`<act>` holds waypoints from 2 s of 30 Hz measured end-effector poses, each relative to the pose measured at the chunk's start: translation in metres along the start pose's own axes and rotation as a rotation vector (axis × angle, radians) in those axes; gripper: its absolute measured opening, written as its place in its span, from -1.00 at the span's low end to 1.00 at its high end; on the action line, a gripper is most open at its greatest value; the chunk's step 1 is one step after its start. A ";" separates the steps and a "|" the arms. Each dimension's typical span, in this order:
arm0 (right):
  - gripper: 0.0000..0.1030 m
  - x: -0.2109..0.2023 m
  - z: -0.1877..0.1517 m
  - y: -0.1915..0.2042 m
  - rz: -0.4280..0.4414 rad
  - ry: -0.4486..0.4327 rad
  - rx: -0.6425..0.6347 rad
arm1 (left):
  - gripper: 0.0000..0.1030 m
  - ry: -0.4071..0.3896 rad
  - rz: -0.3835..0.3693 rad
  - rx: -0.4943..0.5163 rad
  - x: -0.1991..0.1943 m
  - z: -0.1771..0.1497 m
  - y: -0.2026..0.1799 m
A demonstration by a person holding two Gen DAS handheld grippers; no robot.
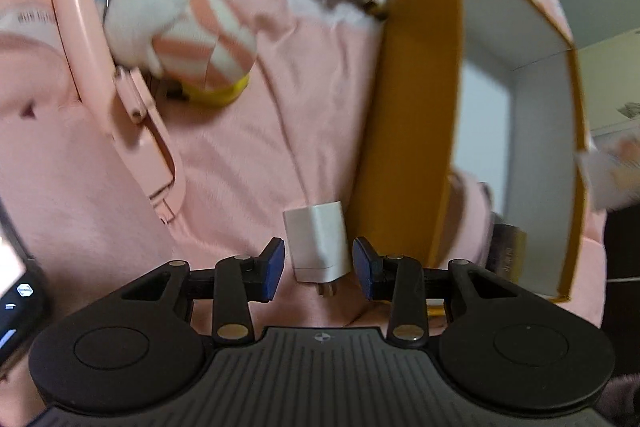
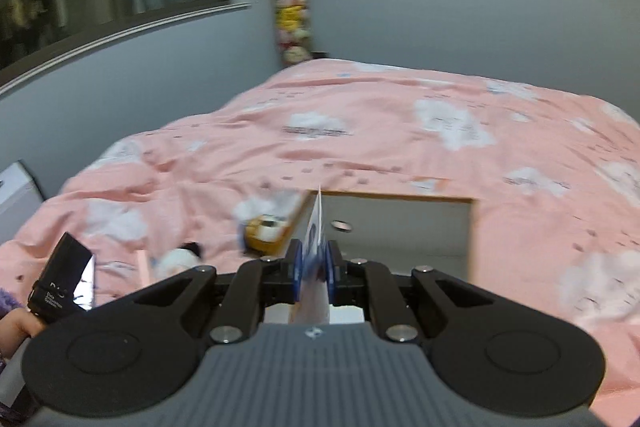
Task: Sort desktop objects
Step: 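Carry the toothpaste tube into the box with the right tool and release it, then grasp the white charger plug with the left tool while the right tool withdraws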
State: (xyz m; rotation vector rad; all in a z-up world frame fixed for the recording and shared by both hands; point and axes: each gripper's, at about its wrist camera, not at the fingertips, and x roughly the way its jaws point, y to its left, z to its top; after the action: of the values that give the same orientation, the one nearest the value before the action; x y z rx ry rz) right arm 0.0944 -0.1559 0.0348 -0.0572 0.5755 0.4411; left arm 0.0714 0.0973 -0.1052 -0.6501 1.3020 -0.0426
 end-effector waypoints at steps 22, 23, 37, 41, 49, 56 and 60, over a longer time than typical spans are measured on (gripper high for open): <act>-0.78 0.012 -0.074 0.006 -0.416 0.265 -0.165 | -0.08 0.027 -0.004 -0.032 0.021 -0.007 -0.001; -0.78 0.014 -0.077 0.010 -0.438 0.270 -0.186 | -0.08 0.026 -0.006 -0.030 0.022 -0.007 -0.002; -0.79 0.032 -0.102 -0.001 -0.412 0.421 -0.141 | -0.07 0.034 -0.025 -0.039 0.026 -0.007 -0.001; -0.77 0.035 -0.102 -0.004 -0.394 0.457 -0.137 | -0.07 0.034 -0.025 -0.039 0.026 -0.007 -0.002; -0.93 0.019 -0.081 -0.014 -0.326 0.434 -0.080 | -0.05 0.033 -0.019 -0.040 0.026 -0.007 -0.002; -0.98 0.021 -0.082 -0.019 -0.276 0.435 -0.045 | -0.05 0.026 -0.016 -0.058 0.026 -0.007 0.001; -0.88 0.013 -0.070 -0.022 -0.294 0.319 -0.013 | -0.05 0.034 0.004 -0.074 0.034 -0.006 0.000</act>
State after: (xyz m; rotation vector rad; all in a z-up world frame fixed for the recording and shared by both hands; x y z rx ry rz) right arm 0.0775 -0.1833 -0.0327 -0.2250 0.8636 0.1486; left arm 0.0761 0.0824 -0.1356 -0.7123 1.3423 -0.0023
